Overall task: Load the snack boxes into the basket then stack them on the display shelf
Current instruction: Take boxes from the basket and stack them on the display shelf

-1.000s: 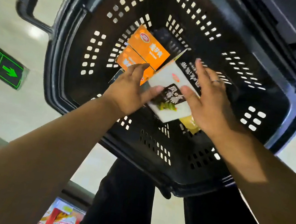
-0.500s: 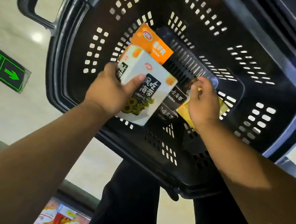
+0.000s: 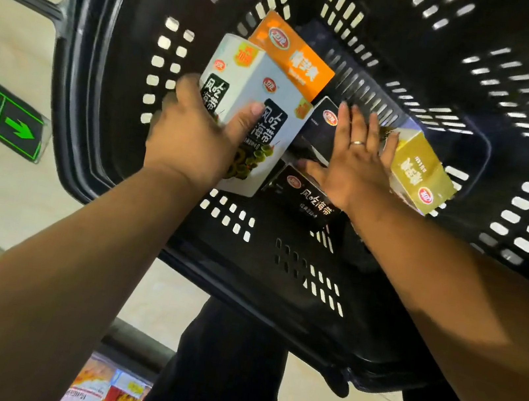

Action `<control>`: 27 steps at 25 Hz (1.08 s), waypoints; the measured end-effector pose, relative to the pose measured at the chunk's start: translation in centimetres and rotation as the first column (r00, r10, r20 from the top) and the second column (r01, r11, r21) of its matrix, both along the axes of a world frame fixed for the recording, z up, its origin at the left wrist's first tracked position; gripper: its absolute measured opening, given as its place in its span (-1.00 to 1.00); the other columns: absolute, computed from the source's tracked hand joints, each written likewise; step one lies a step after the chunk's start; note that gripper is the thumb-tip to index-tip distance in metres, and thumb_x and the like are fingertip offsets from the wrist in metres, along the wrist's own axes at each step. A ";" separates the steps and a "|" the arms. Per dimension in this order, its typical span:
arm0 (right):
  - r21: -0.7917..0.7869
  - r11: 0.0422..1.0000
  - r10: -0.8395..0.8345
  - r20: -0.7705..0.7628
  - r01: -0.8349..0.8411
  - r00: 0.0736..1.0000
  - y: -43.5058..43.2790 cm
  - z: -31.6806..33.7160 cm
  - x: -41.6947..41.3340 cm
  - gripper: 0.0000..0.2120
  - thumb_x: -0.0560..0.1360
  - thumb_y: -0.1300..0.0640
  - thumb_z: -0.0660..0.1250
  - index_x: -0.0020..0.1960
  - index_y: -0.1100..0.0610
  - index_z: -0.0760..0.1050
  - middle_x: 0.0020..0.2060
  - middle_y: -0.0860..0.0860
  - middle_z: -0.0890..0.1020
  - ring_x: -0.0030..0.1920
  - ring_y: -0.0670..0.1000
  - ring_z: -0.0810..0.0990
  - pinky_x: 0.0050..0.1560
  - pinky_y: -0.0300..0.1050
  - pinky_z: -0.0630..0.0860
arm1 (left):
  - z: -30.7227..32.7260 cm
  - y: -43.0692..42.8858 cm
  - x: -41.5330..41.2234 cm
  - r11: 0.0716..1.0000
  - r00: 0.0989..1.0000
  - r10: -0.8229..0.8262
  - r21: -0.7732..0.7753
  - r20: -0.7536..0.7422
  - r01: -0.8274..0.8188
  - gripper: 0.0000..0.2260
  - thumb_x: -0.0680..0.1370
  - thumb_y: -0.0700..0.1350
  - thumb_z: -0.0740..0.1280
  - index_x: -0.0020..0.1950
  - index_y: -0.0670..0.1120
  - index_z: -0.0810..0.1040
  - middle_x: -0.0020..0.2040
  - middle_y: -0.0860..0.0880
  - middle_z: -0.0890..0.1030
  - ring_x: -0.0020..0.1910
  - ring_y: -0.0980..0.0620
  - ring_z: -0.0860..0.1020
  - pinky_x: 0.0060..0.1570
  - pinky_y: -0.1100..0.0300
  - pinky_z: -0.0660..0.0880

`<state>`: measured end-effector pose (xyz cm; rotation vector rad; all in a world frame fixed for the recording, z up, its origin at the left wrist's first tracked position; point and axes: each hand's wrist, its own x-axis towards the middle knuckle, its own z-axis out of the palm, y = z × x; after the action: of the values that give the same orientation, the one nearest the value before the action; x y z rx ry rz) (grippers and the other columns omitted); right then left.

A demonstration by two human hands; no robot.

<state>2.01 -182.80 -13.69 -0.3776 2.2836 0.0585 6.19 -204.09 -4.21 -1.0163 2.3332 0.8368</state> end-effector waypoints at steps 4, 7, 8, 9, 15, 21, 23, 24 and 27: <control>-0.089 0.996 0.014 -0.110 -0.024 0.994 0.2 0.5 -1.3 -0.05 0.50 -0.14 0.37 0.60 0.05 -0.21 0.45 0.20 0.24 0.44 0.22 0.25 0.46 0.18 0.08 | 0.6 0.1 -0.4 0.997 0.997 0.071 0.034 0.022 -0.072 -0.09 0.29 0.53 0.17 0.43 -0.07 0.26 0.28 -0.13 0.48 0.25 -0.17 0.48 0.22 -0.18 0.46; -0.228 0.967 -0.134 -0.081 0.113 0.988 0.7 3.0 -1.5 -0.07 0.44 -0.07 0.46 0.59 0.03 -0.04 0.42 0.14 0.32 0.42 0.21 0.28 0.38 0.16 0.25 | 1.9 0.5 -0.6 0.998 0.998 0.058 0.024 0.031 -0.059 -0.16 0.36 0.50 0.22 0.40 -0.09 0.29 0.27 -0.15 0.49 0.24 -0.20 0.47 0.23 -0.18 0.45; -0.276 0.946 -0.200 -0.074 0.172 0.977 1.2 4.4 -1.5 -0.09 0.42 -0.06 0.49 0.58 0.04 0.03 0.42 0.12 0.34 0.41 0.20 0.29 0.35 0.15 0.29 | 2.8 0.7 -0.7 0.997 0.998 0.065 0.030 0.026 -0.066 -0.17 0.36 0.50 0.22 0.38 -0.09 0.30 0.26 -0.14 0.49 0.23 -0.20 0.48 0.22 -0.18 0.45; -0.322 0.916 -0.268 -0.051 0.238 0.962 1.7 6.1 -1.4 -0.11 0.39 -0.05 0.51 0.56 0.05 0.11 0.41 0.11 0.36 0.40 0.19 0.30 0.34 0.12 0.33 | 3.9 0.8 -0.8 0.995 0.996 0.092 0.045 0.019 -0.093 -0.15 0.33 0.52 0.20 0.37 -0.08 0.31 0.25 -0.13 0.50 0.22 -0.20 0.49 0.22 -0.18 0.45; -0.481 0.703 -0.529 0.139 0.524 0.837 4.9 20.5 -2.7 -0.11 0.28 0.02 0.62 0.51 0.00 0.29 0.31 -0.04 0.37 0.30 -0.12 0.37 0.28 -0.33 0.26 | 14.4 1.6 -1.4 0.970 0.980 0.199 0.149 -0.031 -0.192 -0.25 0.35 0.48 0.27 0.29 -0.07 0.38 0.18 -0.07 0.58 0.13 -0.11 0.57 0.19 -0.09 0.51; -0.534 0.539 -0.619 0.274 0.652 0.736 7.8 40.6 -4.3 -0.27 0.27 0.15 0.63 0.36 -0.08 0.44 0.11 -0.17 0.54 0.01 -0.23 0.56 0.07 -0.49 0.44 | 30.6 1.7 -1.6 0.933 0.963 0.243 0.298 -0.117 -0.199 -0.56 0.59 0.17 0.25 0.36 -0.07 0.41 0.10 0.06 0.53 0.02 0.08 0.53 -0.07 0.29 0.43; -0.566 0.532 -0.588 0.290 0.631 0.755 8.8 47.1 -4.4 -0.28 0.20 0.10 0.62 0.29 -0.13 0.44 0.12 -0.10 0.52 0.00 -0.19 0.55 0.01 -0.59 0.38 | 36.1 1.8 -1.3 0.920 0.966 0.219 0.357 -0.137 -0.158 -0.58 0.61 0.16 0.20 0.38 -0.05 0.40 0.13 0.05 0.52 -0.06 0.14 0.52 -0.23 0.36 0.46; -0.591 0.519 -0.575 0.292 0.617 0.764 9.2 50.0 -4.2 -0.29 0.15 0.06 0.62 0.25 -0.14 0.45 0.12 -0.08 0.51 0.03 -0.19 0.54 0.04 -0.58 0.37 | 38.6 1.8 -1.1 0.913 0.968 0.204 0.385 -0.144 -0.135 -0.59 0.62 0.16 0.19 0.38 -0.03 0.41 0.13 0.06 0.53 -0.05 0.14 0.54 -0.22 0.34 0.49; -0.652 0.365 -0.608 0.373 0.664 0.700 10.5 57.5 -3.3 -0.38 0.11 0.10 0.61 0.15 -0.09 0.55 -0.01 -0.17 0.64 -0.06 -0.24 0.61 -0.07 -0.38 0.53 | 45.7 2.6 -0.7 0.899 0.970 0.163 0.433 -0.182 -0.070 -0.58 0.58 0.26 0.16 0.34 0.07 0.44 0.05 0.12 0.58 -0.02 0.13 0.59 0.00 0.07 0.58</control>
<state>-1.30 -172.35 43.80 0.1561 2.1105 -1.3529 5.50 -201.50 41.44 -0.9151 2.1257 1.4924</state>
